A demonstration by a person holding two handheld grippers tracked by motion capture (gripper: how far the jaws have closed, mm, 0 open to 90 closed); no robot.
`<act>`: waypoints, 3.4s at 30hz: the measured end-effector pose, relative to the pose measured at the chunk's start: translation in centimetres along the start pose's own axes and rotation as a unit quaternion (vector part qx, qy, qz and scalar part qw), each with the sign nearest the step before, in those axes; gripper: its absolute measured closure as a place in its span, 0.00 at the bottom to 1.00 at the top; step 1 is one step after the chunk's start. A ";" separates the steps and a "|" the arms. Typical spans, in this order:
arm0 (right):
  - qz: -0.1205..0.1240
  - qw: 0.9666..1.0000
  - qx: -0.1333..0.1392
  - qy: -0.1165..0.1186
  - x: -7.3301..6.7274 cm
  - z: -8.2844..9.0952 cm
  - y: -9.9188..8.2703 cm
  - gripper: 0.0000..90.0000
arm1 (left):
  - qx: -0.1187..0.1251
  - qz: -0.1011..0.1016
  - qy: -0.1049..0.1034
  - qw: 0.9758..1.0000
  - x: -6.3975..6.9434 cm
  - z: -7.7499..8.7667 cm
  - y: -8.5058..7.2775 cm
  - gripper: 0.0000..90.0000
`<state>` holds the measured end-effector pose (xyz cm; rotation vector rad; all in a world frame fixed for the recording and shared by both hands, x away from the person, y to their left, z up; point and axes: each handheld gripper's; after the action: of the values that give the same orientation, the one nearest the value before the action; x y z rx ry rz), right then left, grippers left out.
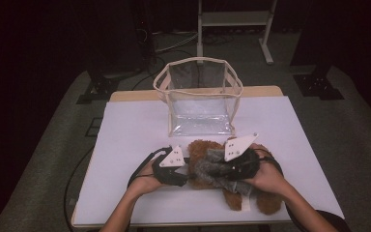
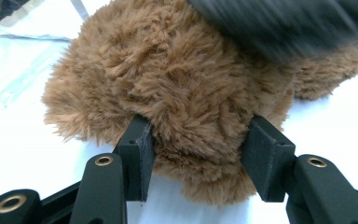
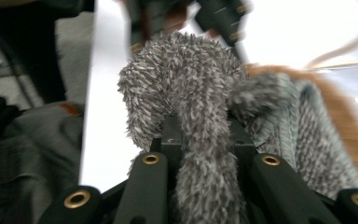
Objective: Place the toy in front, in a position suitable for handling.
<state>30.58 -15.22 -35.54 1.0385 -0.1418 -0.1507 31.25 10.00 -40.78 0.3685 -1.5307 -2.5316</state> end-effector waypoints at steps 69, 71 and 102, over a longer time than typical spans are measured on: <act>-0.104 0.994 -0.016 -0.035 3.5 4.5 -1.6 0.81 | 0.024 0.011 -0.070 0.997 0.0 -1.2 2.9 0.38; -0.110 0.993 0.000 -0.042 4.0 5.4 -1.4 0.81 | 0.021 0.011 -0.073 0.997 0.0 -1.0 2.8 0.39; -0.113 0.993 -0.013 -0.022 1.9 4.7 -2.8 0.79 | 0.002 -0.008 -0.085 0.996 1.3 -0.3 3.2 0.34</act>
<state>31.45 -20.92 -35.49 1.0235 -0.0627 -0.3799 30.15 7.96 -38.26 0.1695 -1.5972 -2.6314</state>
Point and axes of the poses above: each handheld gripper's, and its own axes: z roughly backward along the jaws, y roughly out of its top, x roughly to its right, and after that the axes turned 10 degrees about x, right-handed
